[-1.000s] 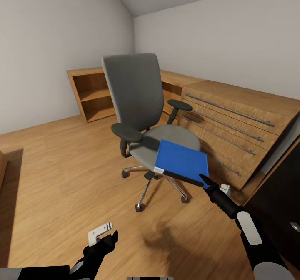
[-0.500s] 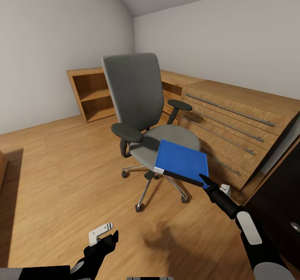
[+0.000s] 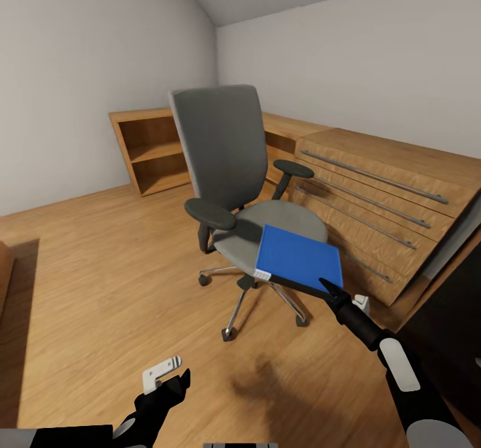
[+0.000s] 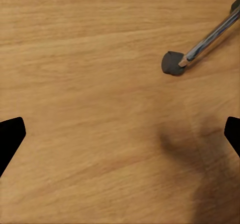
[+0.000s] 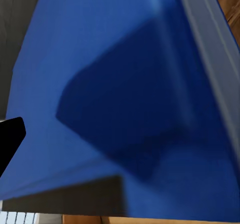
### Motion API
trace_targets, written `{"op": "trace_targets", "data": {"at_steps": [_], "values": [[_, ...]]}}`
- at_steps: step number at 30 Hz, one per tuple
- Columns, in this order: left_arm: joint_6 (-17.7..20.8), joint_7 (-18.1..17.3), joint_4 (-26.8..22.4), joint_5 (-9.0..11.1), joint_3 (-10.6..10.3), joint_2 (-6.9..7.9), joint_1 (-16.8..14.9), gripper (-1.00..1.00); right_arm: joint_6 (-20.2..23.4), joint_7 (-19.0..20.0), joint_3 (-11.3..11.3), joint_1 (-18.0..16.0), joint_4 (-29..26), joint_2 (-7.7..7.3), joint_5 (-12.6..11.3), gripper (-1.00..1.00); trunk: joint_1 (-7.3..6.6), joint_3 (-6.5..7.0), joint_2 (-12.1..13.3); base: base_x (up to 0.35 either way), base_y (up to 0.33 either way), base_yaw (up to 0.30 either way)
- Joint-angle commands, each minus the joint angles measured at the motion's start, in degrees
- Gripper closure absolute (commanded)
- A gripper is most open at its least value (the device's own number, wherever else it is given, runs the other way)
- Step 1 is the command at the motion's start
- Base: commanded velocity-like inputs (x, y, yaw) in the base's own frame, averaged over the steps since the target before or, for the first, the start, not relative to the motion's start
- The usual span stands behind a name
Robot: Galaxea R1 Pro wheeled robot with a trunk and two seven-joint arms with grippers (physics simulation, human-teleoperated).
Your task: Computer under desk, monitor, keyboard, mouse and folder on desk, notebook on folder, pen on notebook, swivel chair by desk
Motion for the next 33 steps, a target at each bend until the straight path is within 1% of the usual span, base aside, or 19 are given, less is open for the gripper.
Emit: {"op": "trace_targets", "data": {"at_steps": [1, 16, 17, 33], "values": [[-0.15, 0.12, -0.05, 0.13, -0.13, 0.00, -0.09, -1.00, 0.48, 0.03, -0.13, -0.04, 0.00, 0.02, -0.32, -1.00, -0.01, -0.05, -0.02, 0.006, 0.012, 0.000], [-0.15, 0.27, 0.57, 0.17, -0.13, -0.44, -0.09, -1.00, 0.55, 0.02, -0.13, -0.03, -0.06, -0.24, -0.33, -1.00, -0.01, -0.05, -0.02, 0.001, 0.002, 0.000], [-0.15, 0.28, 0.59, 0.17, -0.13, -0.44, -0.09, -1.00, 0.54, 0.02, -0.13, -0.04, -0.07, -0.26, -0.33, 1.00, -0.01, -0.05, -0.02, 0.000, 0.000, 0.000], [-0.15, 0.38, 0.62, 0.21, -0.13, -0.41, -0.09, -1.00, 0.49, -0.05, -0.15, -0.04, -0.07, -0.33, -0.34, 1.00, -0.01, -0.05, -0.02, 0.000, 0.000, 0.000]]}}
